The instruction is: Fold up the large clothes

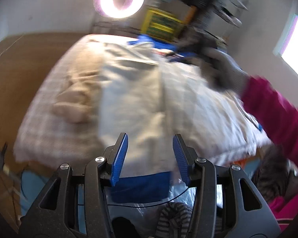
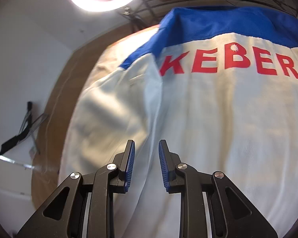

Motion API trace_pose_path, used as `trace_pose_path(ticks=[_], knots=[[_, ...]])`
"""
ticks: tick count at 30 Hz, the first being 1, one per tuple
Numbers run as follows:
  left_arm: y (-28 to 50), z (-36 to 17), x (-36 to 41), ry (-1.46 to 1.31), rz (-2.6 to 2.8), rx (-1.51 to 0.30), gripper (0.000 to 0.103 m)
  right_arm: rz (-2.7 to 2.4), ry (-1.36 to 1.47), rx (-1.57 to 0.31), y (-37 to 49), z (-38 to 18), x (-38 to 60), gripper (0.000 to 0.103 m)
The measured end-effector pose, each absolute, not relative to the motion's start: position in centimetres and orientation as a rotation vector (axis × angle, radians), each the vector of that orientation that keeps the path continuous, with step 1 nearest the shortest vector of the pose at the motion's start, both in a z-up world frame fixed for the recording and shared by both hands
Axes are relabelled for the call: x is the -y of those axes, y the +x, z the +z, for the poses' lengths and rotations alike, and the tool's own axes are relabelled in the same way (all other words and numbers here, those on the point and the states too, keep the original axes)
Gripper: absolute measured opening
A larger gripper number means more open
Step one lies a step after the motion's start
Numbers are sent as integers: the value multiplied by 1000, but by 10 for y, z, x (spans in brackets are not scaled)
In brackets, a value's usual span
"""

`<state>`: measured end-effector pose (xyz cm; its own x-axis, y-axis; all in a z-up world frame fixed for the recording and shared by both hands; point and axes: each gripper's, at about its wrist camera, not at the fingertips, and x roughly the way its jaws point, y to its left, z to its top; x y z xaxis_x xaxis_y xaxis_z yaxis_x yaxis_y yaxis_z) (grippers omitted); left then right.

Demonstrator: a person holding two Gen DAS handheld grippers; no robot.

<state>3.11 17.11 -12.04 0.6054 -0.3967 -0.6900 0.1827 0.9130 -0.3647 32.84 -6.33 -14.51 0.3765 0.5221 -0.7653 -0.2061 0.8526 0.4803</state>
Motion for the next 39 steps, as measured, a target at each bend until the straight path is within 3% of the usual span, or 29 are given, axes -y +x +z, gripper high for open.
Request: trace_pose_path(ticks=[5, 9, 14, 16, 17, 18, 21, 29, 31, 39], knots=[[42, -153, -210, -393, -278, -947, 48, 583, 301, -1098, 277, -142, 62, 23], [48, -178, -219, -502, -312, -1032, 48, 651, 288, -1131, 231, -152, 66, 44], [50, -196, -215, -523, -301, -1095, 48, 723, 244, -1209, 186, -179, 50, 44], [51, -202, -217, -579, -329, -1104, 26, 742, 231, -1229, 180, -189, 39, 44], [53, -205, -216, -599, -339, -1114, 1, 751, 231, -1233, 180, -193, 34, 44], [54, -206, -216, -597, -334, -1111, 1, 762, 236, -1236, 179, -196, 29, 42], [50, -194, -214, -566, -317, -1072, 0, 816, 248, -1241, 176, -199, 14, 9], [46, -202, -207, -464, -212, -1108, 1, 740, 1, -1231, 159, -197, -16, 6], [45, -195, -208, -469, -205, -1090, 1, 748, 9, -1227, 156, -192, -11, 10], [53, -148, -202, -415, -191, -938, 1, 734, 28, -977, 168, -128, 20, 10]])
